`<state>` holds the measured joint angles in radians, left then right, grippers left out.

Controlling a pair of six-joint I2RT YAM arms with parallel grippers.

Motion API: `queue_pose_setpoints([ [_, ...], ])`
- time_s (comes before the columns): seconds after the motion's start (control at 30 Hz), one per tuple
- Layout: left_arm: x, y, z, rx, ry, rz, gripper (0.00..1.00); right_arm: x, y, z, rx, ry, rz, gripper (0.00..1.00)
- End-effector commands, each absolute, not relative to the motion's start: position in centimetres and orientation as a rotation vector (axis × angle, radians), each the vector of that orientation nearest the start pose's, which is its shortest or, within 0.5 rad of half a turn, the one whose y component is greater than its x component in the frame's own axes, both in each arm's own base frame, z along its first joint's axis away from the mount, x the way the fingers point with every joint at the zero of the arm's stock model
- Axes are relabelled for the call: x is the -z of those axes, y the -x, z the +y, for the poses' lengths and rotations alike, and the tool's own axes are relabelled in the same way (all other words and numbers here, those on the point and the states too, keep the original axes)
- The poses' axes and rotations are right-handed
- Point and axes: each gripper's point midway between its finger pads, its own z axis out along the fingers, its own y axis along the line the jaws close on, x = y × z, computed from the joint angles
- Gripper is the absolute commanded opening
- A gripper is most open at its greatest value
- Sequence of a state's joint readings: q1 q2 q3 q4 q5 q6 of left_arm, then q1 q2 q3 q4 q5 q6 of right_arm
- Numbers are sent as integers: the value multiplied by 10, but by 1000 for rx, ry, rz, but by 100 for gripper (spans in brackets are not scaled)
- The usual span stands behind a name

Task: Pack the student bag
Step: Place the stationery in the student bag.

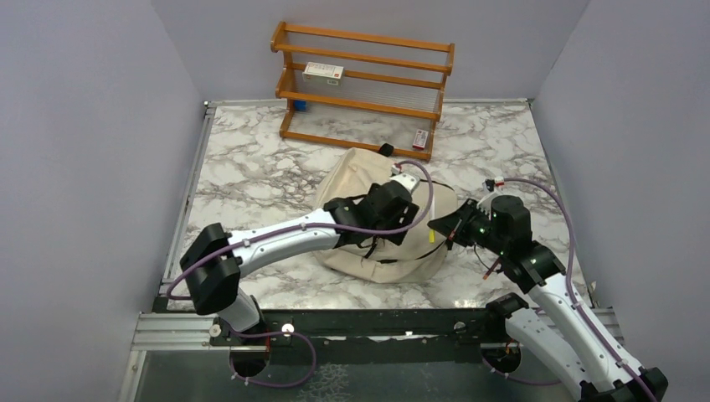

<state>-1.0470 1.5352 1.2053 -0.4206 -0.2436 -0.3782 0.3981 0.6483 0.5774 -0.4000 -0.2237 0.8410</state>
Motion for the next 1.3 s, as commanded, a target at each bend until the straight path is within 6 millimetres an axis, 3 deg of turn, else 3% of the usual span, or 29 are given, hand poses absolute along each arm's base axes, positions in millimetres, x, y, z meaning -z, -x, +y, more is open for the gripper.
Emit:
queue_pose_setpoints([
  [0.0, -148, -238, -318, 61, -799, 2216, 73, -177, -207, 162, -958, -341, 2185, 1],
  [0.37, -158, -255, -310, -106, -764, 2146, 72, -175, -202, 164, -987, -336, 2186, 1],
  [0.73, -136, -262, -311, -210, -818, 2151, 72, -169, -199, 168, -1017, -321, 2199, 1],
  [0.97, -136, -267, -301, -293, -796, 2125, 50, -171, -198, 177, -1065, -261, 2200, 1],
  [1.27, -155, -265, -296, -225, -707, 2106, 20, -175, -197, 199, -1188, -136, 2240, 1],
])
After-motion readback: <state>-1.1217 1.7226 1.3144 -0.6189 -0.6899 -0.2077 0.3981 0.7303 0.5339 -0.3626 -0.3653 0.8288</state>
